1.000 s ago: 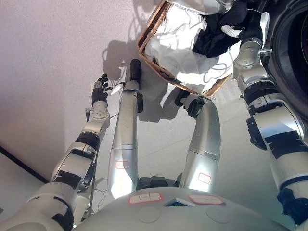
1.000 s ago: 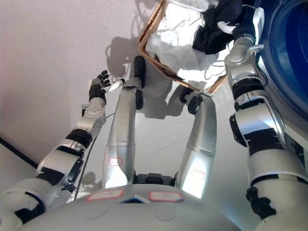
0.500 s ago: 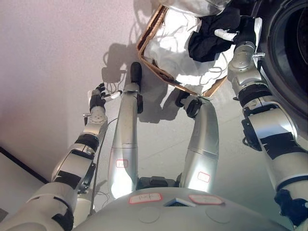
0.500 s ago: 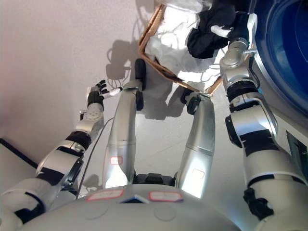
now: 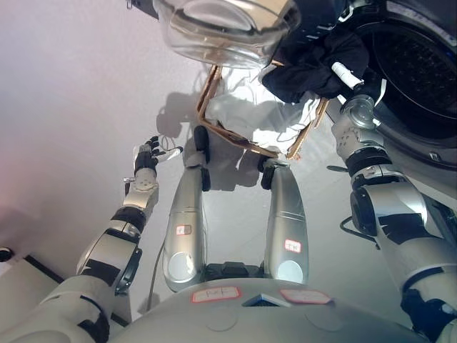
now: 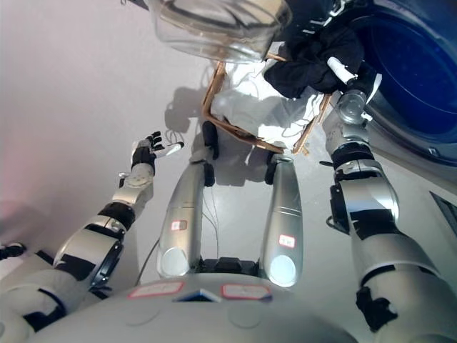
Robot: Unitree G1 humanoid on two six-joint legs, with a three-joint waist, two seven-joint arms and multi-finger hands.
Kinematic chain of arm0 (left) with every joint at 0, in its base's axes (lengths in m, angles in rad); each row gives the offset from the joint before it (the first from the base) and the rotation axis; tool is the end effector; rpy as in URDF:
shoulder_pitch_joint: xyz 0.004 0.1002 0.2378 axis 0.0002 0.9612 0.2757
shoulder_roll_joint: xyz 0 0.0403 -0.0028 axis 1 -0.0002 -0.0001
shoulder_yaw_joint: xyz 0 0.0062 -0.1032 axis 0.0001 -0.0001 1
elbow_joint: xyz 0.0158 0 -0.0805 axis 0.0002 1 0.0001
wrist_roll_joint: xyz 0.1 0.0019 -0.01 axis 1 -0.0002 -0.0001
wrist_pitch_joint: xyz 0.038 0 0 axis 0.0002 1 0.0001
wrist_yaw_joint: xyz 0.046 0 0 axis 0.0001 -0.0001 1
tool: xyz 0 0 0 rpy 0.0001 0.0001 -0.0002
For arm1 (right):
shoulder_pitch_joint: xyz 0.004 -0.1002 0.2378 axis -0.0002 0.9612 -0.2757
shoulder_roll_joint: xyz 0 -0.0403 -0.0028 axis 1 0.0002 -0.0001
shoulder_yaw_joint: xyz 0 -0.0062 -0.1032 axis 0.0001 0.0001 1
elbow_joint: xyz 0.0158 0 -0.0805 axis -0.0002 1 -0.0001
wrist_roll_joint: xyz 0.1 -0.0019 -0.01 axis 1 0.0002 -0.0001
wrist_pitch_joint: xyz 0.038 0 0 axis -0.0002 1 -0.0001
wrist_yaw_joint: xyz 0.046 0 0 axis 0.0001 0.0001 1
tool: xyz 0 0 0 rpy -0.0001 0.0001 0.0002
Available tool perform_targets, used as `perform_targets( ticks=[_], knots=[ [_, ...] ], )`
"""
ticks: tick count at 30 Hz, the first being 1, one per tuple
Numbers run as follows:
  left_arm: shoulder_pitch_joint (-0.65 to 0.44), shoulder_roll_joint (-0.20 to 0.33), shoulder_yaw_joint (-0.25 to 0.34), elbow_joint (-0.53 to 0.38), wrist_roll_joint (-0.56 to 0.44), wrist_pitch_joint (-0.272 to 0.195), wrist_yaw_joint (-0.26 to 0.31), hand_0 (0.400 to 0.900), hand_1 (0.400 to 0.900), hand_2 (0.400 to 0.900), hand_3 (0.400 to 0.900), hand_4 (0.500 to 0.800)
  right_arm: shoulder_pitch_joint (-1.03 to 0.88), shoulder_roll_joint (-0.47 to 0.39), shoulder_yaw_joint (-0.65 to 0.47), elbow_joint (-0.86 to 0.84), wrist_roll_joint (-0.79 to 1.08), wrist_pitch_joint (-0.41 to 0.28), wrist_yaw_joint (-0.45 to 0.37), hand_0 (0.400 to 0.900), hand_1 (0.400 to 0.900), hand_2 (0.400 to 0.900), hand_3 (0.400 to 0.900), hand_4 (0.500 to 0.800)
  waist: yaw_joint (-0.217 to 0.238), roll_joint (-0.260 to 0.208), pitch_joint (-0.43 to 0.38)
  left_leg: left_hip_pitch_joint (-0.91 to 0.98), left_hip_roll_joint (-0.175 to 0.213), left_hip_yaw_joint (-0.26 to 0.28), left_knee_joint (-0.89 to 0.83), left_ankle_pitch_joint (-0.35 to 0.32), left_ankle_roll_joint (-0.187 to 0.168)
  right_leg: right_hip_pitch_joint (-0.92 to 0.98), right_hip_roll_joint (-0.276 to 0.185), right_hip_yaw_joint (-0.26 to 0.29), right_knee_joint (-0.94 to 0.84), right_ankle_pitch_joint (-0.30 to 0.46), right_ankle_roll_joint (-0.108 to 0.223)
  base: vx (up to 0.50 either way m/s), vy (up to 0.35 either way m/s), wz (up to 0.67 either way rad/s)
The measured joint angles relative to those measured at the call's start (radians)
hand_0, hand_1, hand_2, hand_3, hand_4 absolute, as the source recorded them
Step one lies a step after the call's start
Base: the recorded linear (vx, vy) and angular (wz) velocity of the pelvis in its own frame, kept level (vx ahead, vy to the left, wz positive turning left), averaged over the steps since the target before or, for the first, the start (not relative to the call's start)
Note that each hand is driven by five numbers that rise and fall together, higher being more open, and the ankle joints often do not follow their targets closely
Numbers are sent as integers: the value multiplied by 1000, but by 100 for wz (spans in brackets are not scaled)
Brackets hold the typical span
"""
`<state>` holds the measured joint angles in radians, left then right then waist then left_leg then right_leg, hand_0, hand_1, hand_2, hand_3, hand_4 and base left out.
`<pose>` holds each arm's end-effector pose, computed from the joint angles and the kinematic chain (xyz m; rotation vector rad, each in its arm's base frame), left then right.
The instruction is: Put the clothes in the basket into the washing machine.
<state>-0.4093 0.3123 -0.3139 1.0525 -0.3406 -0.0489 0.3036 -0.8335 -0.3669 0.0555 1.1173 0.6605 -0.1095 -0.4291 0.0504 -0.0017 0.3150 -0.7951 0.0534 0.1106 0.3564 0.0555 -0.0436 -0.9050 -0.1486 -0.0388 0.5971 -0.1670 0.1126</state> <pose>0.2361 0.2074 -0.0369 0.2724 0.5965 0.2790 0.3342 -0.2209 0.0883 0.2429 0.1863 -0.6076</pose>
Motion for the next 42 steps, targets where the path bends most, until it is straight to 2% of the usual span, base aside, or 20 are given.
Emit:
perform_targets(
  ticks=[7,14,22,24,28,35,39,41,42],
  knots=[
    [85,-44,4,0,26,-22,-15,900,900,900,900,800,53,4,-87,-29,91,-32,-11,400,400,400,400,500,13,97,-24,198,-27,53,-207,59,18,136,1,36,-120,34,24,80,51,-21],
    [155,-79,4,3,27,-21,-27,900,900,900,900,800,66,-16,-170,-32,110,-65,-63,400,400,400,400,500,18,158,-48,309,-40,84,-311,87,24,201,4,60,-165,38,25,44,18,-8],
    [173,-106,-4,1,27,-25,-31,900,900,900,900,800,63,-171,-239,-93,98,-111,-151,400,400,400,400,500,20,234,-81,347,-41,102,-333,97,20,209,11,84,-150,31,34,15,15,-9],
    [184,-110,-5,0,27,-25,-31,900,900,900,900,800,55,-218,-242,-94,94,-116,-168,400,400,400,400,500,8,255,-96,348,-40,104,-335,97,19,206,14,88,-149,28,30,4,-8,-15],
    [193,-120,-9,-11,26,-38,-31,900,900,900,900,800,3,-230,-228,-86,109,-110,-153,400,400,400,400,500,15,281,-115,345,-42,132,-350,99,18,177,21,115,-142,29,30,29,-18,-11],
    [196,-127,-41,-33,18,-42,-36,900,900,900,900,800,-47,-291,-229,-14,203,-110,-108,400,400,400,400,500,14,292,-123,344,-44,132,-368,102,16,162,24,120,-139,30,35,33,-30,7],
    [198,-127,-44,-68,15,-46,-40,900,900,900,900,800,-78,-353,-143,87,147,-62,-84,400,400,400,400,500,28,294,-123,338,-47,122,-368,106,11,149,20,117,-111,19,41,-7,-47,16],
    [207,-125,-44,-80,14,-56,-39,900,900,900,900,800,-107,-380,-71,119,77,-27,-86,839,839,839,839,764,29,299,-124,318,-48,115,-366,114,7,124,19,114,-94,10,34,-2,-49,9],
    [209,-126,-44,-82,11,-57,-40,900,900,900,900,800,-122,-403,-7,137,13,2,-82,900,900,900,900,800,29,304,-122,307,-48,110,-364,118,6,114,18,112,-86,8,33,0,-43,8]
  ],
)
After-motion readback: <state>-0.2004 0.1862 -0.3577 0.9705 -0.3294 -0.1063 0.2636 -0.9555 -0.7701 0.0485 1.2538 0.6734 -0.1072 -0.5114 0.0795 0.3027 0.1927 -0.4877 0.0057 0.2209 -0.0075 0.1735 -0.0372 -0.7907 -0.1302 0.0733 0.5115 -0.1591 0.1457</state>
